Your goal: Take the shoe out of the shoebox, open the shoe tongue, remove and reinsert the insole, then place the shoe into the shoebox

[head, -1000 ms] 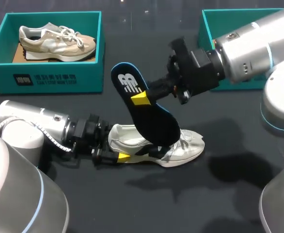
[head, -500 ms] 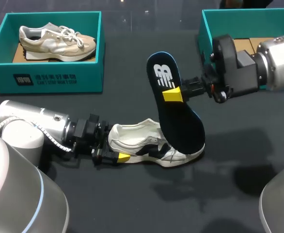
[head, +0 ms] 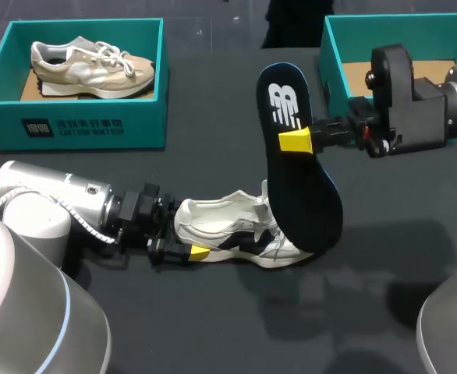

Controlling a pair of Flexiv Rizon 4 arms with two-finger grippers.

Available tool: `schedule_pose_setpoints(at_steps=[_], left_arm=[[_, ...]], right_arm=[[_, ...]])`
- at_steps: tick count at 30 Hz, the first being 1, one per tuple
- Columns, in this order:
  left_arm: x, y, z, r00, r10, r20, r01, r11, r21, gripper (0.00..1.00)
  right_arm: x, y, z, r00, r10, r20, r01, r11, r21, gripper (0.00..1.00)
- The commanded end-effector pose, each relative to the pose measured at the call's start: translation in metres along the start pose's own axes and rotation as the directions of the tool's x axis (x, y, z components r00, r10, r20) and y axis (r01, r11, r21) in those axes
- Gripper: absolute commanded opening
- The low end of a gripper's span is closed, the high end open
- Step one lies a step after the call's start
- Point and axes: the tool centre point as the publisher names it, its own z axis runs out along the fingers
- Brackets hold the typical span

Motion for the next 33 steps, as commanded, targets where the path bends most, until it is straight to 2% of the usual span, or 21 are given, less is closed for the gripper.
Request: schedule_pose_setpoints(at_steps=[1,33], left_arm=[[-0.0001,0.0003,0.0014,1.000,-0.001,0.000,0.001,1.000,-0.001,0.00],[-0.0001,0.0003,0.0014,1.000,-0.001,0.000,0.001,1.000,-0.001,0.00]], right_arm=[[0.0090,-0.0182,-0.0066,1.000,-0.008,0.003,0.008,0.998,-0.059,0.00],[0.0104,-0.0199,-0.0074,0.999,0.037,0.003,-0.037,0.994,-0.101,0.00]])
